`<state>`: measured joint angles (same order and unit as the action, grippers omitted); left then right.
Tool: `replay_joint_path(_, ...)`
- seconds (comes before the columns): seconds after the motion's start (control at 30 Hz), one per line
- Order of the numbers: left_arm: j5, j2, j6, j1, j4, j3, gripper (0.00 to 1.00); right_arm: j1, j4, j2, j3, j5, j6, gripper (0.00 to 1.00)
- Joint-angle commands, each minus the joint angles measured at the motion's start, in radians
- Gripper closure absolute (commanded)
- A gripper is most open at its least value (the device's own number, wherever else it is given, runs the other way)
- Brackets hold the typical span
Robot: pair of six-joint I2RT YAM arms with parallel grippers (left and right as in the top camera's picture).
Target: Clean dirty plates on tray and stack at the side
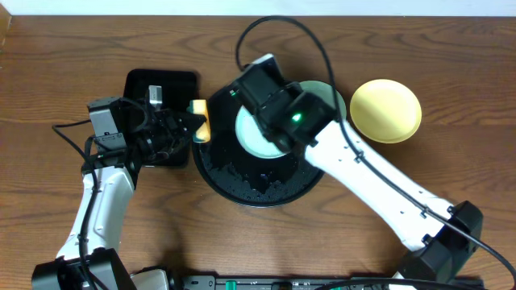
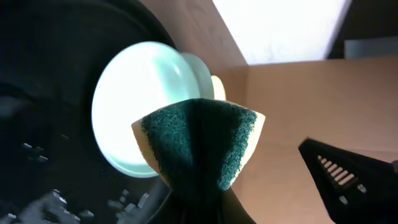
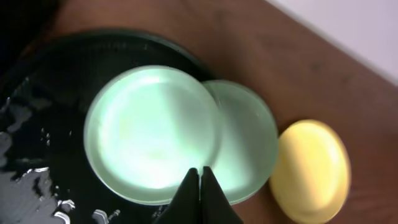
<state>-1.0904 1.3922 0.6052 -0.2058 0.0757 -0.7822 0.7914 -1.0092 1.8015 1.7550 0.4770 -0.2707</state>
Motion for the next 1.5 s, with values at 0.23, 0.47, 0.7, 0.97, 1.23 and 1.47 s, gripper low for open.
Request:
replay_joint_path(0.23, 0.174, 0.005, -0.192, 0.000, 0.151, -0.009, 0.92, -0.320, -0.040, 0.000, 0.016, -0.726, 0.105, 0.40)
replay_joint_path(0.47, 0.195, 0.005, -0.213, 0.000, 0.178, -0.009, 0.92, -0.398, -0.048, 0.103, 0.015, -0.751, 0.138, 0.42)
replay_joint_path(0.7, 0.195, 0.005, -0.213, 0.000, 0.178, -0.009, 0.92, -0.386, -0.046, 0.260, 0.015, -0.742, 0.090, 0.60)
replay_joint_path(0.97, 0.195, 0.005, -0.237, 0.000, 0.178, -0.009, 0.92, -0.384, -0.017, 0.353, 0.015, -0.740, 0.080, 0.63)
replay_joint_path(1.23, 0.195, 0.005, -0.251, 0.000, 0.178, -0.009, 0.92, -0.365, -0.008, 0.356, 0.002, -0.671, 0.030, 0.74)
replay_joint_path(1.47, 0.273, 0.005, -0.274, 0.000, 0.177, -0.009, 0.92, -0.328, 0.046, 0.357, -0.050, -0.641, 0.015, 0.71)
